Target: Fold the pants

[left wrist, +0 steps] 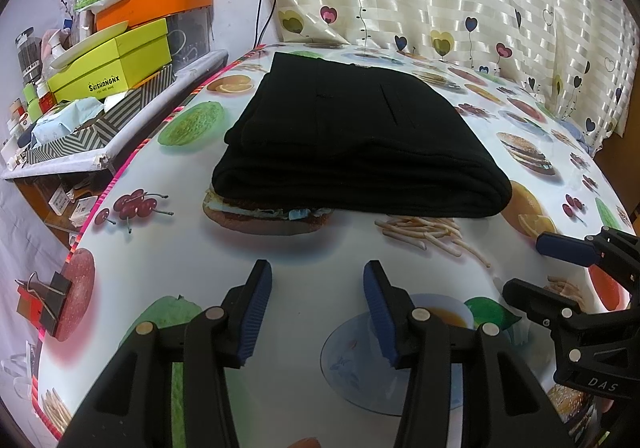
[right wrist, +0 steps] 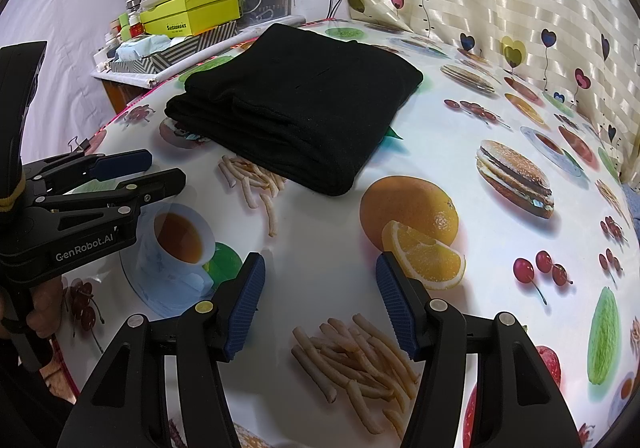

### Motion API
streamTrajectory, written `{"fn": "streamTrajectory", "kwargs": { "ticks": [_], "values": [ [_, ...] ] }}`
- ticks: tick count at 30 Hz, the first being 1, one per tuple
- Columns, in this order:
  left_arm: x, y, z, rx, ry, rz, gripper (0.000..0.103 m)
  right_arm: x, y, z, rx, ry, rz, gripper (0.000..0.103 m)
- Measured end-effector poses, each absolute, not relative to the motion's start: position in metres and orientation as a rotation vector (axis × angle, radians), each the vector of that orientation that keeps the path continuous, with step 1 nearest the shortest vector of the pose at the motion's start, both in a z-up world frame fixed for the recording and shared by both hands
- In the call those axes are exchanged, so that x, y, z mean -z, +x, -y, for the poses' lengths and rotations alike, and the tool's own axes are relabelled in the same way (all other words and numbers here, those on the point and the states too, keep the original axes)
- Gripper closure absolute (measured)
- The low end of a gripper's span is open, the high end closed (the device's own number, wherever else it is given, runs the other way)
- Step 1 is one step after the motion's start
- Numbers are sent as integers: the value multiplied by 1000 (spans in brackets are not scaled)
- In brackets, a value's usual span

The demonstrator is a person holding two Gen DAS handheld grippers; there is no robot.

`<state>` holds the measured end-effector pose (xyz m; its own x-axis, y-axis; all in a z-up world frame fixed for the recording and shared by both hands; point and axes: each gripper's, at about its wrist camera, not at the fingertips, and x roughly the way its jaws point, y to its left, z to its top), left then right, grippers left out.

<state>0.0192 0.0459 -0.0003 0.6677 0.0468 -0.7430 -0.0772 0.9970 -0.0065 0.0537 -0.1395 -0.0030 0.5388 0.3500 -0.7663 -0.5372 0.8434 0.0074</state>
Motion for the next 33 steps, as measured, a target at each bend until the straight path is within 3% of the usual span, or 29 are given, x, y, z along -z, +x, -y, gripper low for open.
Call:
{"fn": "streamTrajectory", "kwargs": {
  "ticks": [33],
  "values": [
    [0,21,-49,-68,-40,-840,52,3,54,140,-534,-241,-851,44]
  ]
}}
